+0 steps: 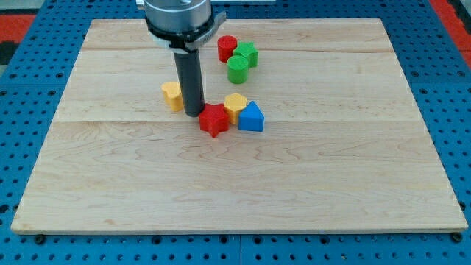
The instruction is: Move the yellow hexagon into the red star
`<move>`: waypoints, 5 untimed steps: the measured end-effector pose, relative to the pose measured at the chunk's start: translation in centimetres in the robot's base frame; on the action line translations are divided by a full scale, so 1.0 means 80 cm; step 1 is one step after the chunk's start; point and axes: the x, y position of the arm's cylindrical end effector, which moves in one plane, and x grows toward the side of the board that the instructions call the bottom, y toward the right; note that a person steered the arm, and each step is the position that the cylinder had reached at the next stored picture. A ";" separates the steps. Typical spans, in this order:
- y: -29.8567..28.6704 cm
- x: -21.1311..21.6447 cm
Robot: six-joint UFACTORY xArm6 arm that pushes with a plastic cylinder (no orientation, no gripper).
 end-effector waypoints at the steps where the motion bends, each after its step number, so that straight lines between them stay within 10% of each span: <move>1: 0.011 0.062; 3: -0.047 -0.062; 5: 0.119 -0.039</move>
